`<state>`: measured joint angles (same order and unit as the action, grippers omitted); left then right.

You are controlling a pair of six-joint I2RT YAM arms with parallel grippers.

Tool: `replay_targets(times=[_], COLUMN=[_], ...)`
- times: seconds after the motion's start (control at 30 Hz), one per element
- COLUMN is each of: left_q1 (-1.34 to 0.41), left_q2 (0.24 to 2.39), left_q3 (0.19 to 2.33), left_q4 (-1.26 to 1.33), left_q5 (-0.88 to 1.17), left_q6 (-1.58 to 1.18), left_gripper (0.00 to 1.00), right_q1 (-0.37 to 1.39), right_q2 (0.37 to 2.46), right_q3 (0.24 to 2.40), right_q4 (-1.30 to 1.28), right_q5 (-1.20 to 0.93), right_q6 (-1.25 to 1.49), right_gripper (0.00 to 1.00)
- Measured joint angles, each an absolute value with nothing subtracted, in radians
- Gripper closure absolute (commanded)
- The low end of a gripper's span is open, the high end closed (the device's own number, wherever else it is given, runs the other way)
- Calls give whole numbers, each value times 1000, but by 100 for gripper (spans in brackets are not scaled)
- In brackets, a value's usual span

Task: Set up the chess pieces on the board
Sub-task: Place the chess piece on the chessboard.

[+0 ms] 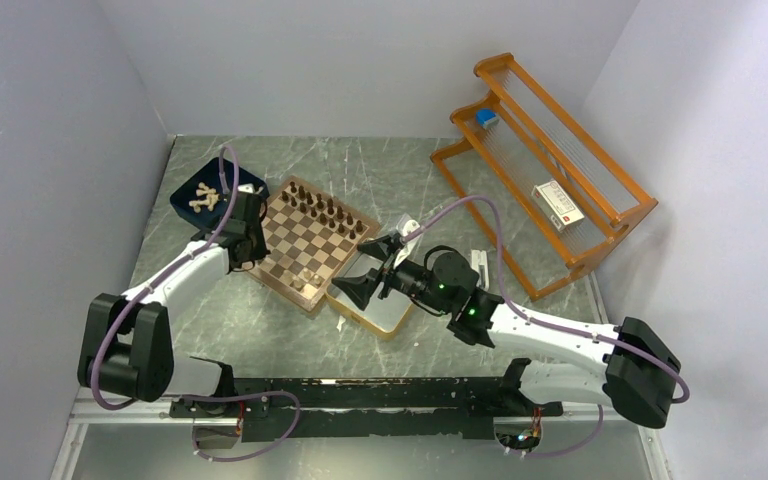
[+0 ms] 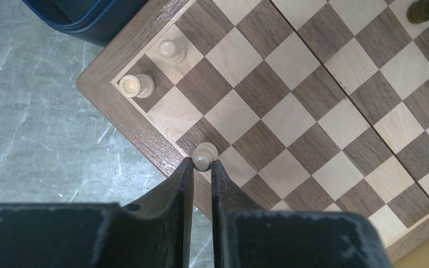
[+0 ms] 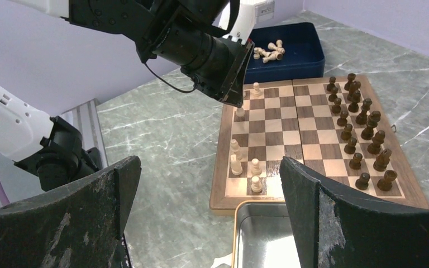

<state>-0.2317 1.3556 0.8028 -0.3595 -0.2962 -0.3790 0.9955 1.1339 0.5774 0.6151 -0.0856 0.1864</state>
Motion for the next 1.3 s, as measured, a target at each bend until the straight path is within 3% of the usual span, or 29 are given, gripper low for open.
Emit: replay_targets(times=[0.17, 0.33, 1.3], left_q1=[-225, -225, -225], left_q2=[1370, 1390, 1398], left_q3=[784, 783, 785], left_q4=[-331, -316, -309], left_q5=[-297, -314, -337], left_q6=[-379, -379, -379], left_gripper=[91, 85, 86], right_q1=[995, 995, 995], right_q2=[1128, 1118, 1113], right_q3=[576, 570, 569], right_q4=[615, 609, 593], right_q5=[-86, -85, -83], right_q6=[178, 168, 134], right_gripper=[0, 0, 0])
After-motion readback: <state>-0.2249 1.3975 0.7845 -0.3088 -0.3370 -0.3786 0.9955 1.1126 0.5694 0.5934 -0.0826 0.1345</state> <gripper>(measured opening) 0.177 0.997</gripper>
